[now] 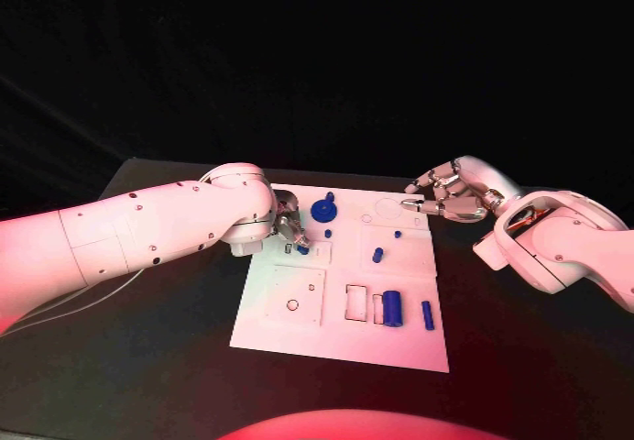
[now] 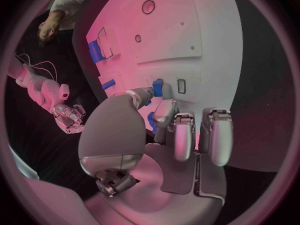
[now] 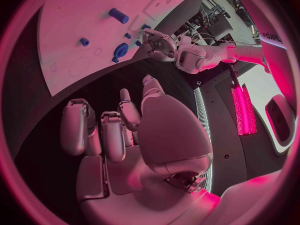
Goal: Assemble the parts on the task board
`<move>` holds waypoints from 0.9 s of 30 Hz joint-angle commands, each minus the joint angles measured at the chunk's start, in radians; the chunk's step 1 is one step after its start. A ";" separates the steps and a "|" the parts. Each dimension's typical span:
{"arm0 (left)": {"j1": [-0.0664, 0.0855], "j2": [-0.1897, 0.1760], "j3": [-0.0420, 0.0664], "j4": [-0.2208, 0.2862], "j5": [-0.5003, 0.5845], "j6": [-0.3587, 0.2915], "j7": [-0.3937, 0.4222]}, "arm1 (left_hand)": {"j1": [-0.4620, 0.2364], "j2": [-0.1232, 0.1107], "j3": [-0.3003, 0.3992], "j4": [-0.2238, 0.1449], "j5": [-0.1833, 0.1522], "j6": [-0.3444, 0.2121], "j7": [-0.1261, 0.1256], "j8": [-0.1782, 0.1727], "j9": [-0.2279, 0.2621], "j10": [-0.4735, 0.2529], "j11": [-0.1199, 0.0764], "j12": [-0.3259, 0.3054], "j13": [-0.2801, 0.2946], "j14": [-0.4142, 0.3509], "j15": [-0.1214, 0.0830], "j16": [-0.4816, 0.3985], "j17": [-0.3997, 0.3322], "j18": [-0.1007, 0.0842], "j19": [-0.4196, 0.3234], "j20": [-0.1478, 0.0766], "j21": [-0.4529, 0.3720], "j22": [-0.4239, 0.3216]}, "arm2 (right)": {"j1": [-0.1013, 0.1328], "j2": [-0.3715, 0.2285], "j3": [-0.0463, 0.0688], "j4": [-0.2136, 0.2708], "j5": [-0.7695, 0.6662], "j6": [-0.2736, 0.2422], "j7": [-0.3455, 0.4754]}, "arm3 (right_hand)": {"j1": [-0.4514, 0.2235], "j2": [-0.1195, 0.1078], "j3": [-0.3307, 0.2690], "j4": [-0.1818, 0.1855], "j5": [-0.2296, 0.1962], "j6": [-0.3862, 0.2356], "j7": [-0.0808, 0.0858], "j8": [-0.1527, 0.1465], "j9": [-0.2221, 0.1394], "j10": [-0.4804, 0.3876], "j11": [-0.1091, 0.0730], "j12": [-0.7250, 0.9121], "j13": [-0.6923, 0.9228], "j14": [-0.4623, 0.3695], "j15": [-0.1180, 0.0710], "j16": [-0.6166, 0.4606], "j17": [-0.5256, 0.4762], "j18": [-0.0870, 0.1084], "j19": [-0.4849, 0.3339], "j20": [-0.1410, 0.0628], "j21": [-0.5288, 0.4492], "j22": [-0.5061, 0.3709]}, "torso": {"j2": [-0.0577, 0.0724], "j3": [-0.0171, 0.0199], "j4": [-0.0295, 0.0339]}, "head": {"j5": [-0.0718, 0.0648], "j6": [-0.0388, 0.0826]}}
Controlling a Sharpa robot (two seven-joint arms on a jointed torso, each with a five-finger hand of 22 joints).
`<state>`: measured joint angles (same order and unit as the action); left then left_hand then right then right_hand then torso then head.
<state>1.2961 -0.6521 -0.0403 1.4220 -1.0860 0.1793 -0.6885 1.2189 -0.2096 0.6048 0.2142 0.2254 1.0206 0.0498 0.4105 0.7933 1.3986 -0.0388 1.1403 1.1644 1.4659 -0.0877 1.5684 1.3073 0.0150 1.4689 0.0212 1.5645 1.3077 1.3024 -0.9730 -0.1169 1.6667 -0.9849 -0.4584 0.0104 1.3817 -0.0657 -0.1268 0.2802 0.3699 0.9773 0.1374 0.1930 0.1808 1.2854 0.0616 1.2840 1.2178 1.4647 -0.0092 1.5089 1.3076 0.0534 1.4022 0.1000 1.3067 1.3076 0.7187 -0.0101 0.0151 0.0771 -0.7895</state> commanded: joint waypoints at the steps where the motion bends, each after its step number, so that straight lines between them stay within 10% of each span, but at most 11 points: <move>1: -0.002 0.006 0.000 -0.001 0.011 0.018 -0.003 | -0.016 0.001 0.030 -0.037 0.000 0.022 -0.026 0.003 0.005 0.002 -0.005 0.005 0.002 0.105 -0.007 0.002 0.263 -0.015 0.102 -0.007 0.006 0.263 | -0.001 0.000 0.000 0.002 -0.010 0.013 0.005 | -0.005 0.008 -0.007 0.001 0.006 -0.008 0.000 0.006 0.001 -0.002 -0.005 -0.004 -0.001 0.072 -0.005 -0.006 0.123 0.016 -0.004 -0.006 -0.005 0.052 | 0.000 -0.0003 0.0003 | 0.001 -0.001; 27: -0.002 0.006 0.000 -0.013 0.003 0.036 -0.017 | -0.034 0.009 -0.021 -0.021 0.001 0.050 -0.039 0.016 0.020 0.014 -0.016 0.018 0.013 0.105 -0.015 0.002 0.263 -0.015 0.102 -0.013 0.006 0.263 | -0.001 -0.001 0.000 0.002 -0.010 0.018 0.002 | -0.006 0.008 -0.007 0.002 0.006 -0.008 0.000 0.007 0.001 -0.002 -0.005 -0.004 -0.001 0.071 -0.005 -0.006 0.122 0.016 -0.004 -0.006 -0.006 0.052 | -0.001 -0.0008 0.0004 | 0.002 -0.007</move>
<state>1.2959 -0.6457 -0.0401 1.4076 -1.0850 0.1934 -0.6943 1.1805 -0.2107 0.5902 0.1930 0.2225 1.0355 0.0356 0.4219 0.8014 1.4096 -0.0495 1.1594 1.1773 1.4656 -0.0951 1.5683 1.3081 0.0149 1.4655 0.0175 1.5645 1.3075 1.3024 -0.9744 -0.1169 1.6684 -0.9851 -0.4549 0.0097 1.3780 -0.0620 -0.1296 0.2830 0.3699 0.9773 0.1374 0.1930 0.1808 1.2854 0.0616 1.2840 1.2178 1.4647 -0.0092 1.5089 1.3074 0.0534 1.4022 0.1000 1.3067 1.3079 0.7183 -0.0107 0.0159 0.0768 -0.7970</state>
